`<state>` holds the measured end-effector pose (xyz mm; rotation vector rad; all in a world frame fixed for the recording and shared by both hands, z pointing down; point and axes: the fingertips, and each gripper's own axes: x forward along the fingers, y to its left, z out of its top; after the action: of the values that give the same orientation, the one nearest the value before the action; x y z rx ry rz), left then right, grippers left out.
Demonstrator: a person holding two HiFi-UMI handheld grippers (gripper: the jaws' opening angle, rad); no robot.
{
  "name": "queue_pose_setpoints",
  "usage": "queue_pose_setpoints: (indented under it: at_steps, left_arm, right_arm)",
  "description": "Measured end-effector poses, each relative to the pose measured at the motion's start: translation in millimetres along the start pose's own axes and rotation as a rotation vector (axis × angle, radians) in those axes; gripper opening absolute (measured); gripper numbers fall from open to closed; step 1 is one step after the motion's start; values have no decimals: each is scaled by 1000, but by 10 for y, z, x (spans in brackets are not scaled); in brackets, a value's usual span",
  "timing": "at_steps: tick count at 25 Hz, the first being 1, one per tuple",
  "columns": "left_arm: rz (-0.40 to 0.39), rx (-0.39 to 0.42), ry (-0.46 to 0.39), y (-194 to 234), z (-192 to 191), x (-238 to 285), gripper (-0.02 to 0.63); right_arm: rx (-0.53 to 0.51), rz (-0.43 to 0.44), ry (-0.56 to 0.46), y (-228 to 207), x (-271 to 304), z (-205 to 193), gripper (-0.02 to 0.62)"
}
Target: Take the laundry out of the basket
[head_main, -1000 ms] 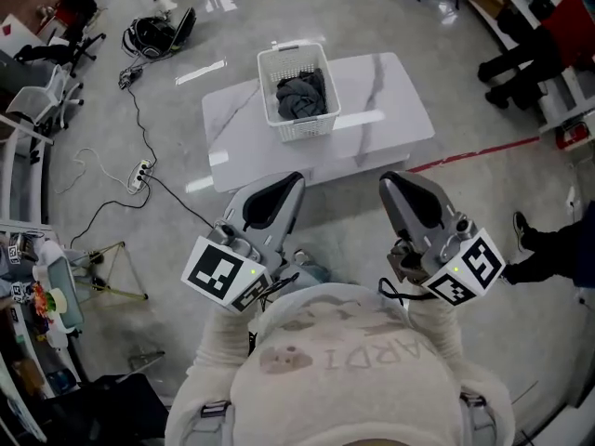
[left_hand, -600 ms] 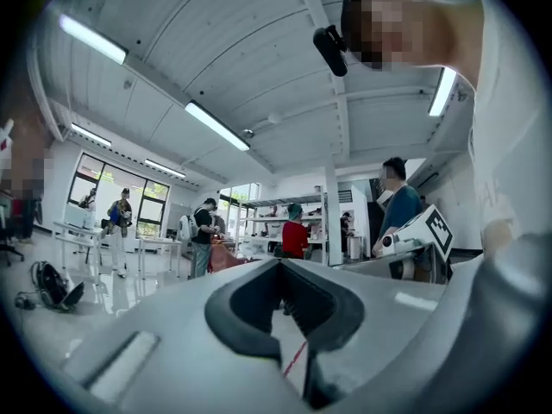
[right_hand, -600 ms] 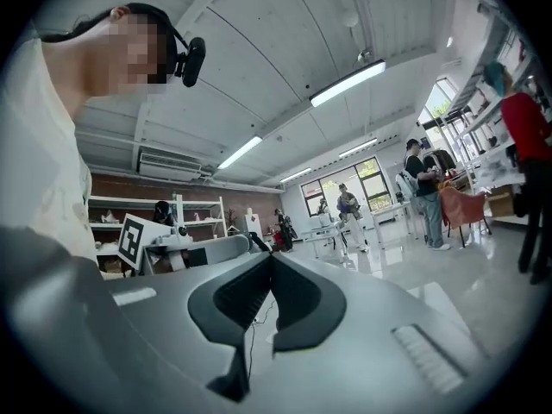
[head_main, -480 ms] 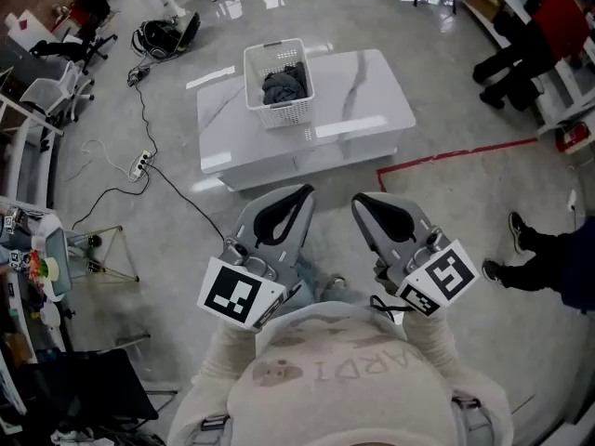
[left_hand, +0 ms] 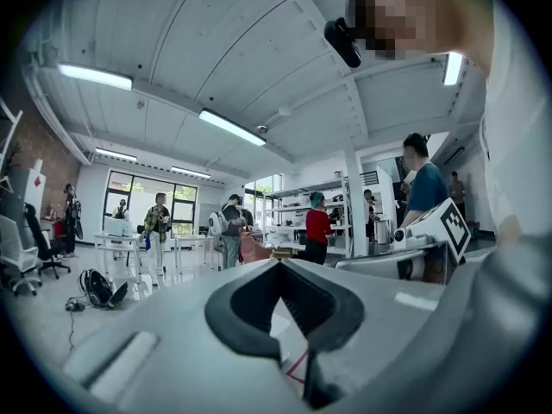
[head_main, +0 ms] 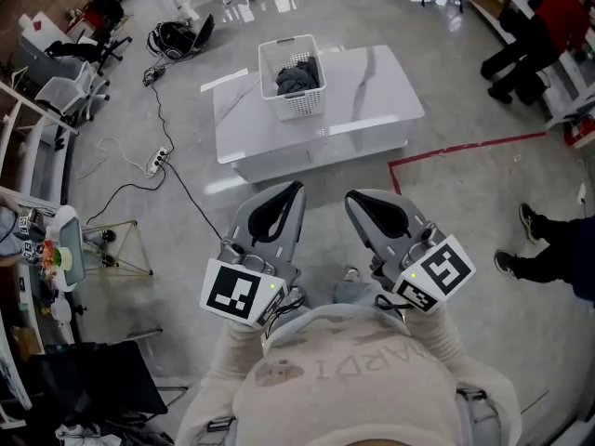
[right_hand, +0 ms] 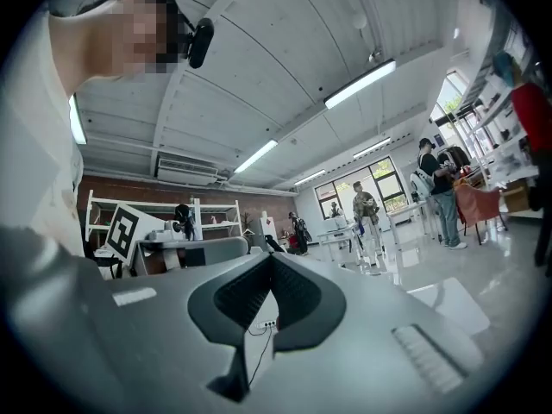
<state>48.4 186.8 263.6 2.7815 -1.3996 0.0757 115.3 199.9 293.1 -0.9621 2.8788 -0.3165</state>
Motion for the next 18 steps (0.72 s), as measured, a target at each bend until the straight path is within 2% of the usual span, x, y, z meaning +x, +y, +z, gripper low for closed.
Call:
queue_pose_setpoints:
  at_steps: [5, 11, 16, 18]
  left_arm:
    - [-35, 24, -10, 50, 36, -484, 0]
    - [-104, -6, 0, 319, -15, -1190, 0]
    - [-209, -35, -5, 296, -121, -1427, 0]
    - [-235, -41, -10, 255, -115, -1486, 0]
  right_arm:
    - [-21, -48, -25, 419, 71, -7, 28]
    - [-50, -120, -35, 1157, 385, -99, 28]
    - [-105, -214, -6, 1514, 385, -211, 28]
    - [-115, -227, 6, 1609, 358, -241, 28]
